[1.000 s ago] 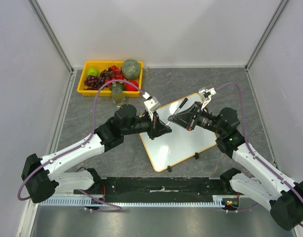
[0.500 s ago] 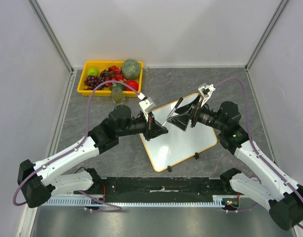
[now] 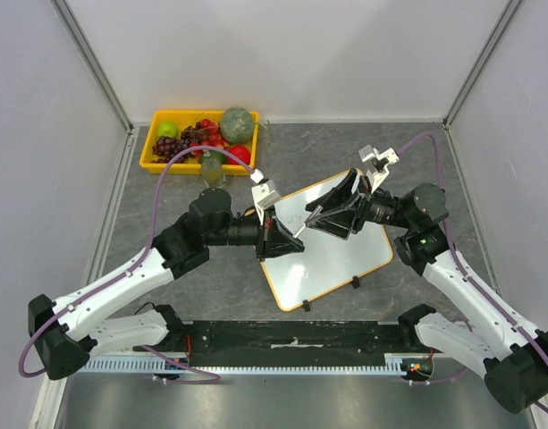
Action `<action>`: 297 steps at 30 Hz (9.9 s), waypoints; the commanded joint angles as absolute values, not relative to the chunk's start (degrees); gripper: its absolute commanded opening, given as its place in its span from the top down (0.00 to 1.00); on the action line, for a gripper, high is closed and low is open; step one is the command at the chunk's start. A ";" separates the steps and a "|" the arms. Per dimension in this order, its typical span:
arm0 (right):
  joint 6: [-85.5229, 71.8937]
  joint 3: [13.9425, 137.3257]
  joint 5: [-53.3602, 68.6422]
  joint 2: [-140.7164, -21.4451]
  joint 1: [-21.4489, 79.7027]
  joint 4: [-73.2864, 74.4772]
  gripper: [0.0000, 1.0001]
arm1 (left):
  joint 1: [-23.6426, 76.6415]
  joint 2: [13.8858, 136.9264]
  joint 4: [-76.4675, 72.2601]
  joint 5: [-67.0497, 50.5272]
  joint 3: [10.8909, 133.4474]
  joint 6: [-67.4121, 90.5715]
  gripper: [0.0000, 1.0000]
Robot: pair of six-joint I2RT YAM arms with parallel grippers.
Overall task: Write a sentence on the whiteboard
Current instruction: Pass from the left arm to the right, then hold the whiteboard with the whiteboard, then write a sentence on the whiteboard.
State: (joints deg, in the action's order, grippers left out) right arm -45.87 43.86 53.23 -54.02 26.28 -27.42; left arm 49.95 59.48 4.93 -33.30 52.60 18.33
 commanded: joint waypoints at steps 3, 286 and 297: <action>-50.36 42.98 58.36 -54.84 26.28 -33.75 0.47 | 49.92 59.32 4.75 -37.44 55.63 15.91 0.98; -25.84 32.61 2.82 -58.36 28.04 -21.97 1.00 | 23.55 70.58 -29.27 -53.35 18.28 24.26 0.98; -24.35 29.18 1.49 -58.19 27.95 -19.95 1.00 | 23.55 70.58 -29.18 -53.44 18.37 24.26 0.98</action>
State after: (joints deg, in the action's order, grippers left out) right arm -26.17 31.73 3.64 -57.56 28.21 -23.31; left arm 21.61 69.71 -32.99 -49.74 20.82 37.28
